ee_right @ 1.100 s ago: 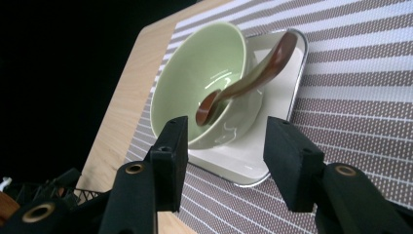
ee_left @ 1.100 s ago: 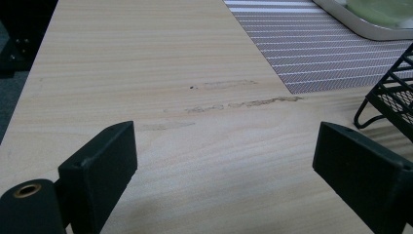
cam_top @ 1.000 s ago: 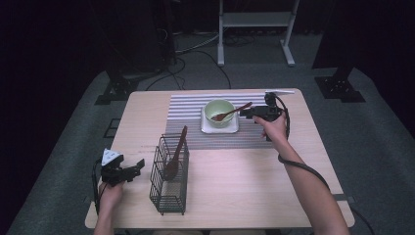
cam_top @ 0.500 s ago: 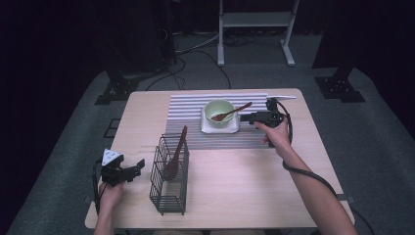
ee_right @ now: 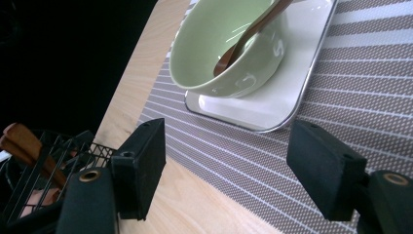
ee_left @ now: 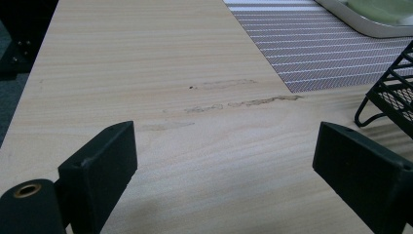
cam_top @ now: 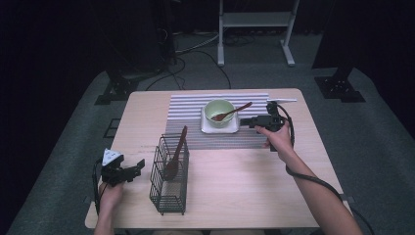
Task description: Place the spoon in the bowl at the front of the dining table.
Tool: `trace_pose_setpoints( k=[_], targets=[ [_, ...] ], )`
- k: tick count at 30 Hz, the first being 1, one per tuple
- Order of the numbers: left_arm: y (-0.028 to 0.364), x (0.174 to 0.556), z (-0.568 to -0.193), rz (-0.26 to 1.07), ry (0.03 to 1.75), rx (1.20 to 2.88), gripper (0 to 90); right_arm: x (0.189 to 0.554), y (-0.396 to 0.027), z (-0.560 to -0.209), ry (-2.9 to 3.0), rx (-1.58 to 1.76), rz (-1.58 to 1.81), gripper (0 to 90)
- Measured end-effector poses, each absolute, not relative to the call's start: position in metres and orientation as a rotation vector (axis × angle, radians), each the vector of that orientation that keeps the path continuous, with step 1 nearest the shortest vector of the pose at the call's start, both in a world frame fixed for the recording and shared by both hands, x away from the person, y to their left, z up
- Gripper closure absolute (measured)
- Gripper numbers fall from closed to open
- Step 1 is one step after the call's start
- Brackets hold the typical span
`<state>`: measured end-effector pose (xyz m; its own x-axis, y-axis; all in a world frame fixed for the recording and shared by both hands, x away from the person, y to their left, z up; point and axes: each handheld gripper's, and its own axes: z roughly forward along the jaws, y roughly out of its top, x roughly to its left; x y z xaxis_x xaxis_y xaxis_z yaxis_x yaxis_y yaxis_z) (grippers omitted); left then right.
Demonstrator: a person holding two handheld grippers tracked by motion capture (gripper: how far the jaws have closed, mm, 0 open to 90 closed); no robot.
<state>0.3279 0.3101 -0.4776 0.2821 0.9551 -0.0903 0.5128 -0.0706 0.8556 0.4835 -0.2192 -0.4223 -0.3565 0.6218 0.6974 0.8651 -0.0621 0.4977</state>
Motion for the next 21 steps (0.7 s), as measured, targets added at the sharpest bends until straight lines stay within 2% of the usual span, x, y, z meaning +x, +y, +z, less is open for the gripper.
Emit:
trace_pose_setpoints(
  k=[21],
  targets=[
    [0.310,0.328,-0.478,0.662,1.349,1.712,8.3,0.465,-0.214,-0.425,-1.976,-1.531,-1.366,29.1]
  ],
)
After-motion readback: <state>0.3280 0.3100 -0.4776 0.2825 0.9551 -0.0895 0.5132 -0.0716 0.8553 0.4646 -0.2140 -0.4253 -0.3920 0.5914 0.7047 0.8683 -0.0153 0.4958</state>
